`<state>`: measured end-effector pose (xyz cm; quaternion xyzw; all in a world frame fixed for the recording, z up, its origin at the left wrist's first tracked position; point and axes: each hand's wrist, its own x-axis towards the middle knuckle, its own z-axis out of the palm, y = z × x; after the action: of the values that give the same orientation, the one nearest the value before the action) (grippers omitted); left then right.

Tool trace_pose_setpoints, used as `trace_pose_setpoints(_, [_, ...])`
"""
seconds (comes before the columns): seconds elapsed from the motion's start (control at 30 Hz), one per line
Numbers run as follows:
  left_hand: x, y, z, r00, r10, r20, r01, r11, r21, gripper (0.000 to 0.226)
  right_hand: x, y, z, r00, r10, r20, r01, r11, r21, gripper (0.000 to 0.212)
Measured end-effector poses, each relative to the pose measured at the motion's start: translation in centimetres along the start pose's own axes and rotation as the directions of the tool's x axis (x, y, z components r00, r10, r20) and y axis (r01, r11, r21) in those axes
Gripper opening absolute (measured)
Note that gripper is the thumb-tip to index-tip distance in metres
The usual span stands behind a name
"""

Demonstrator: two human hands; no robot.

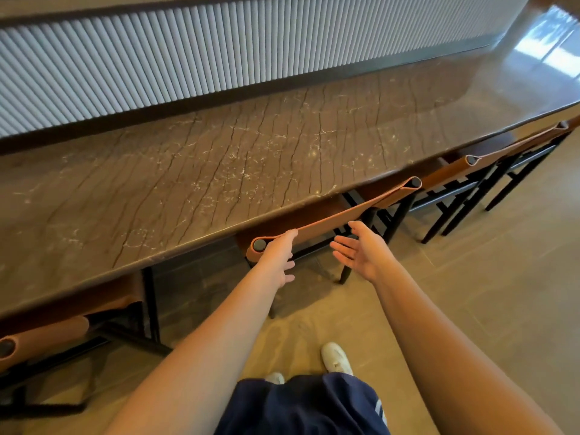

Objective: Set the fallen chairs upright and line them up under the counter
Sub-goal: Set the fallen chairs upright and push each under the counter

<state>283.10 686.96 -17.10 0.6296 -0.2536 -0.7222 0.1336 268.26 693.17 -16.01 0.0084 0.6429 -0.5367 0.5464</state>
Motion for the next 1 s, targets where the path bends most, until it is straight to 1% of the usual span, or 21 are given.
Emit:
trace_pose_setpoints(0.1, [1.2,0.2,1.5,0.999,-0.02,-0.047,0.014,0.991,-0.136,0.066,2.3,-1.7,-0.5,0.999,0.035,0.022,-0.034,0.999,-0.036,0.053])
trace_pose_setpoints(0.17, [2.0,0.4,2.8,0.993,-0.025,-0.111,-0.003,0.971,-0.241,0.063,4.2,-3.0,-1.1,0.995,0.08,0.051,-0.076,0.994,-0.072,0.053])
trace_pose_setpoints(0.27, [3.0,0.9,4.6,0.983,-0.042,-0.177,-0.031,0.919,-0.392,0.059,7.2,-5.3,-1.8,0.984,0.156,0.086,-0.143,0.98,-0.138,0.037])
trace_pose_setpoints(0.33, [3.7,1.1,5.1,0.98,-0.053,-0.192,-0.042,0.888,-0.459,0.054,8.8,-6.4,-2.1,0.979,0.182,0.088,-0.165,0.971,-0.172,0.031])
trace_pose_setpoints(0.43, [4.8,1.3,5.9,0.966,-0.078,-0.245,-0.08,0.814,-0.576,0.049,11.2,-7.5,-2.7,0.971,0.226,0.078,-0.207,0.959,-0.195,0.033])
trace_pose_setpoints(0.5, [5.3,1.6,6.3,0.956,-0.087,-0.281,-0.119,0.761,-0.638,0.047,12.4,-8.0,-2.9,0.966,0.248,0.073,-0.231,0.954,-0.189,0.028])
trace_pose_setpoints(0.57, [5.7,2.0,6.7,0.944,-0.089,-0.318,-0.173,0.687,-0.706,0.043,13.5,-8.3,-3.1,0.961,0.268,0.073,-0.252,0.952,-0.176,0.023])
trace_pose_setpoints(0.63, [6.0,2.2,7.2,0.925,-0.084,-0.369,-0.238,0.629,-0.74,0.04,14.5,-8.5,-3.1,0.955,0.287,0.075,-0.274,0.951,-0.145,0.022])
trace_pose_setpoints(0.67, [6.1,2.2,7.3,0.921,-0.085,-0.38,-0.252,0.615,-0.747,0.04,14.6,-8.5,-3.2,0.956,0.283,0.077,-0.274,0.955,-0.116,0.024])
trace_pose_setpoints(0.8, [5.8,2.3,7.4,0.911,-0.128,-0.393,-0.258,0.565,-0.784,0.039,15.5,-8.4,-3.0,0.954,0.28,0.105,-0.284,0.959,0.022,0.036])
trace_pose_setpoints(0.9, [5.7,2.5,7.5,0.889,-0.162,-0.428,-0.281,0.545,-0.79,0.038,16.1,-8.2,-3.0,0.955,0.279,0.1,-0.282,0.959,0.015,0.045])
trace_pose_setpoints(1.0, [5.6,2.1,7.6,0.878,-0.184,-0.441,-0.28,0.55,-0.787,0.036,16.0,-8.0,-3.2,0.958,0.272,0.094,-0.274,0.962,0.007,0.047])
